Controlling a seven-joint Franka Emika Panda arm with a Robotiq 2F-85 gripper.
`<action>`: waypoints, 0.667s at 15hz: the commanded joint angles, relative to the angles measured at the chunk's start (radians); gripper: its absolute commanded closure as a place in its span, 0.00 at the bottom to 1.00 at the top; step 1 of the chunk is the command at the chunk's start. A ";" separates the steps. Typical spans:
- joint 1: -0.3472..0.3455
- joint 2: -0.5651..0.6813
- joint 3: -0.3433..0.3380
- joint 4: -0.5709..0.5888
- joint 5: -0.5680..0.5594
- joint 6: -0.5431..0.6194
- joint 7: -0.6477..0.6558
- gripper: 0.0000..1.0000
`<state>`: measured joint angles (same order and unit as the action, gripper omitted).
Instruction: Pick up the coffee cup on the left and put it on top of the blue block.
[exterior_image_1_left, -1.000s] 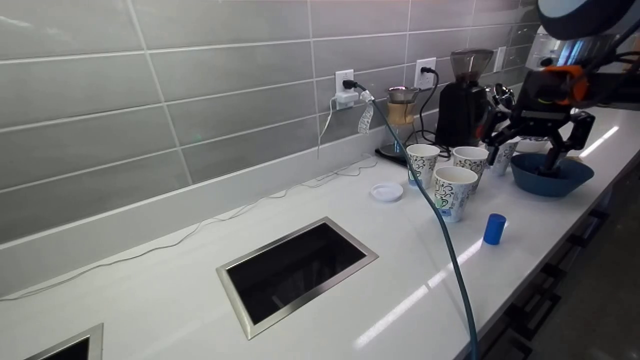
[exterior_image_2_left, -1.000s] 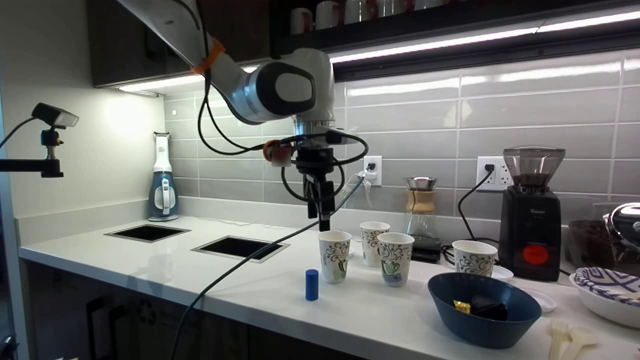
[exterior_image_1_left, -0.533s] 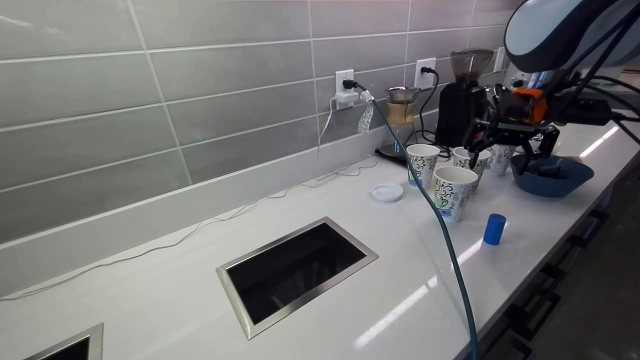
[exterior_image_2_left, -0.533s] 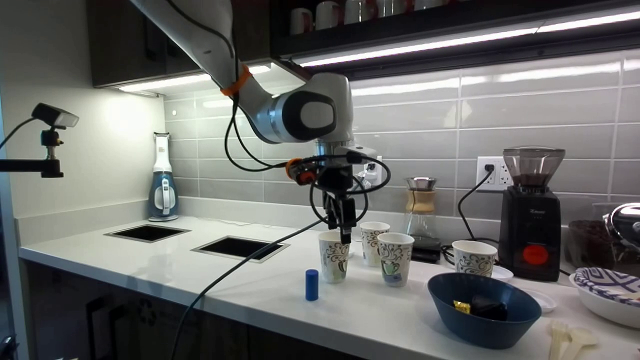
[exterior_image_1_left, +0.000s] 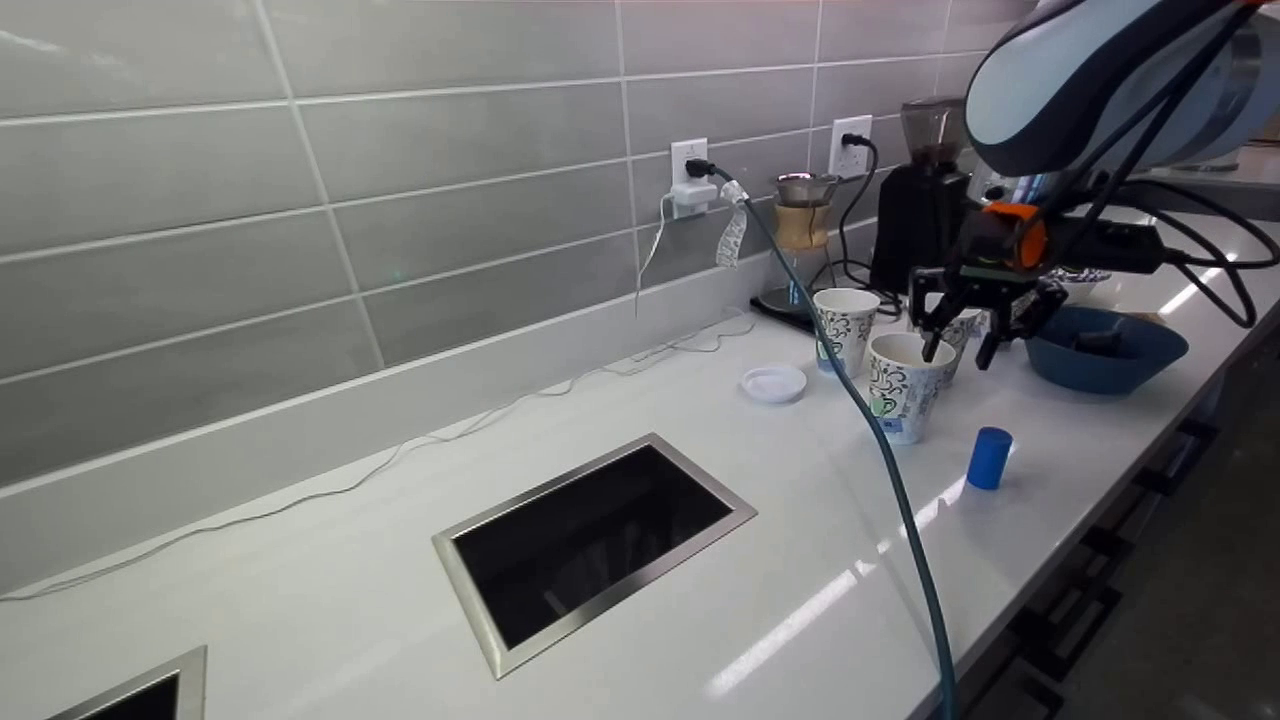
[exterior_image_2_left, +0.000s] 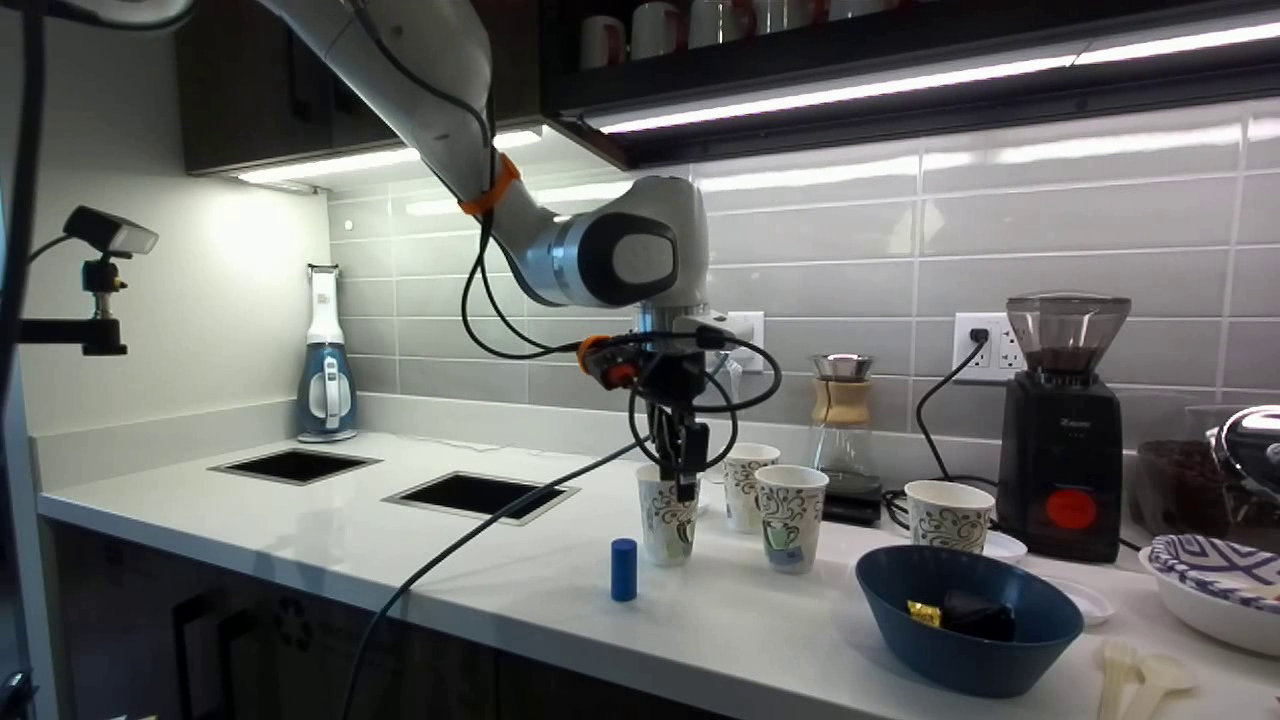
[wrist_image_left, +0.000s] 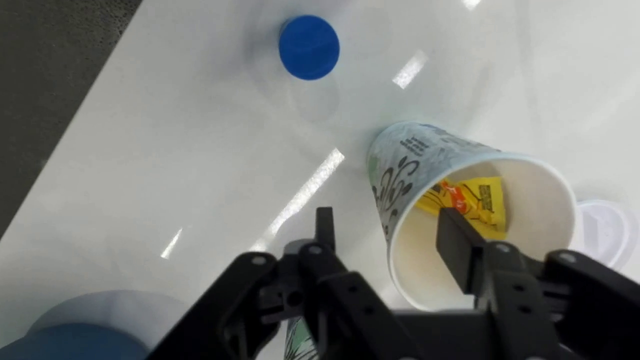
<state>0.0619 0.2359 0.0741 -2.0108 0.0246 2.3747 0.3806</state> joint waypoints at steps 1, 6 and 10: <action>0.019 0.027 -0.015 0.029 0.014 0.011 -0.004 0.63; 0.021 0.029 -0.017 0.034 0.011 0.008 -0.006 0.98; 0.020 -0.004 -0.015 0.026 0.016 -0.012 -0.010 1.00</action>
<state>0.0659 0.2500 0.0727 -1.9937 0.0247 2.3751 0.3806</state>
